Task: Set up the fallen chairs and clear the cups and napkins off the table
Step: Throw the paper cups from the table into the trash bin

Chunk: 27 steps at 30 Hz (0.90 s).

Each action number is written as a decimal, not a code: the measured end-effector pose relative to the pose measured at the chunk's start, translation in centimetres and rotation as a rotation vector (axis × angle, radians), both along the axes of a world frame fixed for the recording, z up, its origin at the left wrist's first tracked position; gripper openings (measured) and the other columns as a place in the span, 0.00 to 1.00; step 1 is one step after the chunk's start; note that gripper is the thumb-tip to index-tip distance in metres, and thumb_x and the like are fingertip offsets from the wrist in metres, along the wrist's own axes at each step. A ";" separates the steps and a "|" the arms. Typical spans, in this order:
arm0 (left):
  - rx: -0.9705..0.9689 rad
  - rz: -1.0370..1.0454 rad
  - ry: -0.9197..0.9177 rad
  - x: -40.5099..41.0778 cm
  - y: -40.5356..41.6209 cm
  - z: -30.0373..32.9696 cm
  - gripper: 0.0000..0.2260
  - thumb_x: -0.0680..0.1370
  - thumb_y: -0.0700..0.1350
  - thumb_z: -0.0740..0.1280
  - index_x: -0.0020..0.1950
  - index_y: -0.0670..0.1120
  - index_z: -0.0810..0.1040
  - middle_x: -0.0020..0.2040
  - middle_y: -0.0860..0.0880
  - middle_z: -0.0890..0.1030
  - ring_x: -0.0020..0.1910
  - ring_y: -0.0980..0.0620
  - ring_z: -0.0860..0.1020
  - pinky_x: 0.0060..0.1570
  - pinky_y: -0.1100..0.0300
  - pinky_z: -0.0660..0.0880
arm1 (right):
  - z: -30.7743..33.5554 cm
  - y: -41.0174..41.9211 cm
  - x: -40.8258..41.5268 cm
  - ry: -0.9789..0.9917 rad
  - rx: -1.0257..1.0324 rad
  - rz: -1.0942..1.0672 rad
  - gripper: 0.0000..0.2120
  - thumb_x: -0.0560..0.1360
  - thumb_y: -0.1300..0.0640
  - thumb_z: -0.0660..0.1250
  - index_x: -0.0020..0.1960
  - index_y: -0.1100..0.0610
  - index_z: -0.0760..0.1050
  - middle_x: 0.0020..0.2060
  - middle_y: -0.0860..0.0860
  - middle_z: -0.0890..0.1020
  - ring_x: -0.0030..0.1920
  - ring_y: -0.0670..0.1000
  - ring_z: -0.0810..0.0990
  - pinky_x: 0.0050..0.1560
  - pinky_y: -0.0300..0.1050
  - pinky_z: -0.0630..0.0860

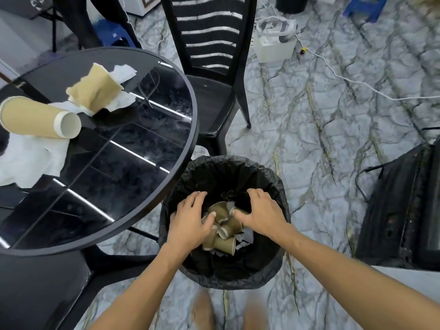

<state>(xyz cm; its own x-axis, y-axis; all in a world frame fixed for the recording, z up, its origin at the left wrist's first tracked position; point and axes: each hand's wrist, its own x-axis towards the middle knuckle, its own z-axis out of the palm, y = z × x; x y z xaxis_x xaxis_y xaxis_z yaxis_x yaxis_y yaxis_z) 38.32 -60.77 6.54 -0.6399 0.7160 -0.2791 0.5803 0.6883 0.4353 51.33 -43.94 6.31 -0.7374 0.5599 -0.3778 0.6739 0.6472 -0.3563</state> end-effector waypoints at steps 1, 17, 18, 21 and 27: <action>0.005 -0.003 0.005 0.2 0.2 0.8 0.29 0.79 0.58 0.64 0.78 0.52 0.63 0.77 0.52 0.65 0.73 0.45 0.67 0.63 0.39 0.74 | 0.8 0.0 0.0 0.000 0.004 0.006 0.37 0.75 0.34 0.64 0.73 0.58 0.64 0.67 0.55 0.73 0.68 0.58 0.71 0.64 0.54 0.73; 0.269 0.017 0.051 2.2 -2.9 11.3 0.28 0.81 0.57 0.64 0.79 0.52 0.62 0.77 0.56 0.64 0.77 0.56 0.60 0.70 0.66 0.58 | 13.8 0.7 -3.8 0.174 0.127 0.146 0.36 0.76 0.34 0.61 0.75 0.56 0.63 0.70 0.53 0.72 0.68 0.56 0.72 0.65 0.52 0.73; 0.280 0.034 0.066 1.8 -3.5 11.9 0.28 0.81 0.57 0.64 0.78 0.52 0.62 0.77 0.56 0.64 0.77 0.56 0.60 0.69 0.67 0.57 | 14.4 0.3 -4.6 0.196 0.131 0.161 0.36 0.76 0.33 0.61 0.74 0.56 0.63 0.69 0.53 0.73 0.68 0.56 0.72 0.65 0.53 0.73; 0.278 0.090 0.109 0.1 -5.8 13.5 0.27 0.80 0.57 0.65 0.77 0.51 0.65 0.74 0.56 0.66 0.75 0.55 0.63 0.69 0.67 0.56 | 15.7 -1.0 -7.2 0.231 0.148 0.219 0.35 0.75 0.33 0.62 0.73 0.56 0.65 0.67 0.53 0.74 0.67 0.56 0.73 0.64 0.52 0.73; 0.238 0.234 0.169 -6.1 -10.7 15.4 0.27 0.80 0.55 0.66 0.76 0.48 0.67 0.75 0.51 0.69 0.74 0.50 0.66 0.69 0.61 0.62 | 17.1 -4.5 -14.0 0.242 0.182 0.361 0.35 0.76 0.34 0.60 0.73 0.58 0.65 0.67 0.54 0.74 0.66 0.56 0.73 0.63 0.54 0.74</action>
